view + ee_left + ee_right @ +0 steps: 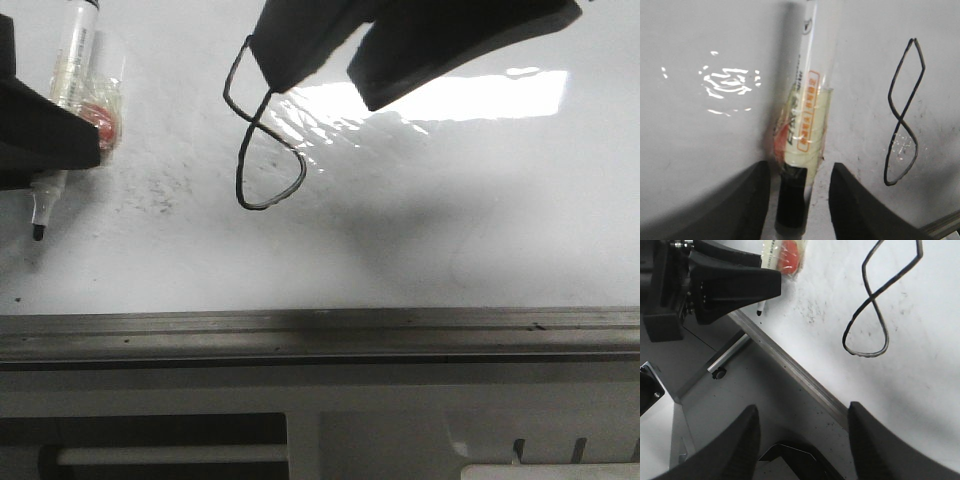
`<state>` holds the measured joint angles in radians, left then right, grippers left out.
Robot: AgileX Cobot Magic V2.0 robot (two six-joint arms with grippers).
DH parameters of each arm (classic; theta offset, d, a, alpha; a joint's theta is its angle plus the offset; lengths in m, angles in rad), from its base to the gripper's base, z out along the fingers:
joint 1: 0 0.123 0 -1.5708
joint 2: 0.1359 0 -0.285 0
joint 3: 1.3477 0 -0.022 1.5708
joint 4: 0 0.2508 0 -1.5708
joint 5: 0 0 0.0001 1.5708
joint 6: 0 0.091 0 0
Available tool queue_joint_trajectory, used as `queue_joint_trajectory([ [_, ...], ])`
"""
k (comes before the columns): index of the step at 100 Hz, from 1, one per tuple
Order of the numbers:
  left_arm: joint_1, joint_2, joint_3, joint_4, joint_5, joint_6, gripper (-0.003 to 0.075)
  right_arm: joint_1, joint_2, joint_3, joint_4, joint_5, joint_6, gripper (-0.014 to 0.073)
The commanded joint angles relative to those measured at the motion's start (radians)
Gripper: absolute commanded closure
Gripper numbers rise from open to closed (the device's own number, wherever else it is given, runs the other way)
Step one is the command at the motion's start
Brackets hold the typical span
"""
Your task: Write number 8 on whiteboard
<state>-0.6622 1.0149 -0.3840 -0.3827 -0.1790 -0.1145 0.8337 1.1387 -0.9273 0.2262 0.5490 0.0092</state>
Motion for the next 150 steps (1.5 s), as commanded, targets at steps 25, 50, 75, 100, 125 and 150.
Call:
queue_joint_trajectory([
  [25, 0.002, -0.112, -0.033, -0.001, -0.061, -0.011, 0.0363, -0.006, -0.063, -0.026, -0.056, -0.078, 0.001, 0.0406],
  [50, 0.002, -0.346, -0.033, 0.018, 0.051, -0.007, 0.0631, -0.006, -0.154, 0.019, -0.116, -0.146, 0.001, 0.0657],
  [75, 0.002, -0.595, 0.025, 0.177, 0.103, -0.005, 0.0741, -0.006, -0.372, 0.244, -0.241, -0.407, 0.001, 0.0657],
  [100, 0.002, -0.852, 0.159, 0.277, 0.094, -0.005, 0.0741, -0.006, -0.632, 0.524, -0.265, -0.587, 0.001, 0.0657],
  [125, 0.002, -0.956, 0.237, 0.275, 0.112, -0.005, 0.0741, -0.006, -0.809, 0.703, -0.265, -0.588, 0.001, 0.0657],
  [150, 0.002, -0.956, 0.260, 0.272, 0.113, -0.005, 0.0741, -0.006, -0.834, 0.720, -0.265, -0.587, 0.001, 0.0657],
])
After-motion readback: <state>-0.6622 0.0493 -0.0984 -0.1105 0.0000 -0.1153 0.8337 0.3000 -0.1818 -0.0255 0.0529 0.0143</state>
